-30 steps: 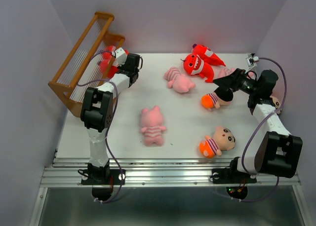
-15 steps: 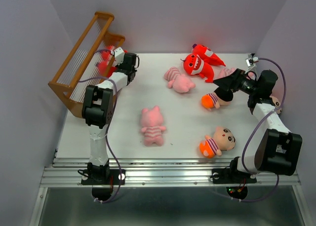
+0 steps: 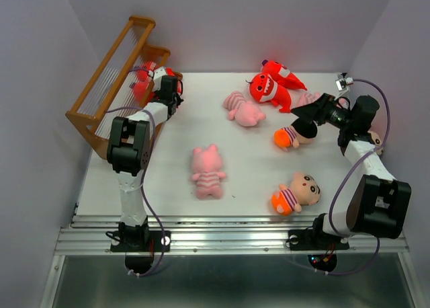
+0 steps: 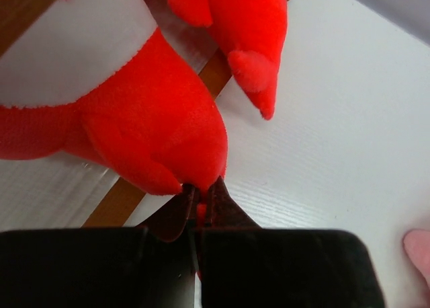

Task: Place and organize the stuffed toys onto the shelf
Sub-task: Place the stuffed toy onto shelf

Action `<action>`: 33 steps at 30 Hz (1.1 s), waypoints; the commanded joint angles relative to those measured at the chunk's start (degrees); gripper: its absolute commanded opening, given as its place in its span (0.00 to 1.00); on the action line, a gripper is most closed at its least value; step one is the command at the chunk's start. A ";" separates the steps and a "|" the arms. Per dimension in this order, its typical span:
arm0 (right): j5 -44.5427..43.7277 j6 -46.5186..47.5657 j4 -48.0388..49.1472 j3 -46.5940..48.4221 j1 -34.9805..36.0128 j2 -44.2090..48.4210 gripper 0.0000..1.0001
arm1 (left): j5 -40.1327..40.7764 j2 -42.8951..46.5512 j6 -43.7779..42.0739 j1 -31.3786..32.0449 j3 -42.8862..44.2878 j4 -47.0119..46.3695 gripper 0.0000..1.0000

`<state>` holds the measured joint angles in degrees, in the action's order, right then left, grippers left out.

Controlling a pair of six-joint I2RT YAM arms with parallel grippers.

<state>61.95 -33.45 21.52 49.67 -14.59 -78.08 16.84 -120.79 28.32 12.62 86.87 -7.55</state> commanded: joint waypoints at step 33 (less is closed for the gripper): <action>2.56 -3.64 7.48 -1.68 -1.49 -0.14 1.00 | -13.59 10.23 -3.62 -5.24 -11.55 -8.97 0.00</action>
<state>63.51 -36.53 25.08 48.27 -15.73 -78.11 5.21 -110.93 25.89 7.49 75.44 -12.47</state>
